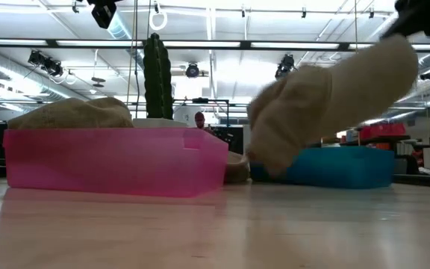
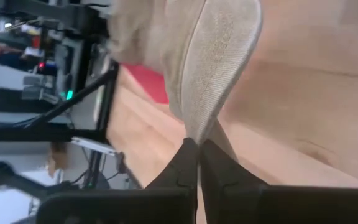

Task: Pick & Place hat
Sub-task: Put the bottom brown cap into the red bin

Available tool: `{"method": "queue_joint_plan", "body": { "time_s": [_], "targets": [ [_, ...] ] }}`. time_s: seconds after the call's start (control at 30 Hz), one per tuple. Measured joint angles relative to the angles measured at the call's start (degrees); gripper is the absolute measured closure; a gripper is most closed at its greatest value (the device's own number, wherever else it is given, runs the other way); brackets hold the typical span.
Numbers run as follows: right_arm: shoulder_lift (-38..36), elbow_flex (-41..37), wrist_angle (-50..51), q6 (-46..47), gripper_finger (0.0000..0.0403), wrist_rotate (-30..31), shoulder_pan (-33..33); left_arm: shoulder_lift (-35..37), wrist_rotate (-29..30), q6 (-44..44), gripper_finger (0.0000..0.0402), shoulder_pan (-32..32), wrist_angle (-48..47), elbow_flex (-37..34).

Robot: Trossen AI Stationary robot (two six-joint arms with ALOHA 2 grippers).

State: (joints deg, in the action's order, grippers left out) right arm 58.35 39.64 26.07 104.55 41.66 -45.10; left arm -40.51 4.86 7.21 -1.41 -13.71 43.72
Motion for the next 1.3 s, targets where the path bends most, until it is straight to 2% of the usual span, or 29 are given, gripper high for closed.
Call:
{"method": "queue_joint_plan", "body": {
  "time_s": [0.13,0.27,0.4,0.6,0.8,0.93,1.1,1.2,1.3],
  "targets": [
    [-2.90,3.27,-0.85,-8.15,0.0403,3.23,0.00,0.00,0.00,1.17,0.0397,0.00,2.03,0.00],
    [-5.66,6.09,-5.72,-20.44,0.0403,6.40,0.15,0.02,0.00,1.19,0.0397,0.00,4.27,0.00],
    [-7.60,7.79,-12.13,-32.83,0.0403,7.01,1.25,0.00,0.88,3.18,0.0397,0.00,6.66,0.00],
    [-8.86,8.01,-24.87,-50.88,0.0403,6.88,4.51,0.00,5.82,18.11,0.0397,0.14,7.62,0.00],
    [-8.90,8.01,-31.51,-59.76,0.0403,-0.10,10.14,0.00,4.91,31.01,0.0397,1.03,9.36,0.00],
    [-8.90,8.01,-32.47,-62.85,0.0403,-6.12,14.02,0.02,1.74,36.30,0.0397,1.03,13.62,0.00],
    [-8.88,8.01,-34.85,-66.59,0.0403,-13.39,18.05,0.02,1.30,42.72,0.0395,1.02,17.53,0.00],
    [-8.88,8.01,-36.03,-68.49,0.0403,-17.03,19.76,-0.04,1.55,45.50,0.0377,1.03,18.32,0.00],
    [-8.73,8.01,-36.24,-69.33,0.0403,-20.21,21.29,-0.78,1.88,48.01,0.0340,1.01,20.65,0.00]
  ]
}}
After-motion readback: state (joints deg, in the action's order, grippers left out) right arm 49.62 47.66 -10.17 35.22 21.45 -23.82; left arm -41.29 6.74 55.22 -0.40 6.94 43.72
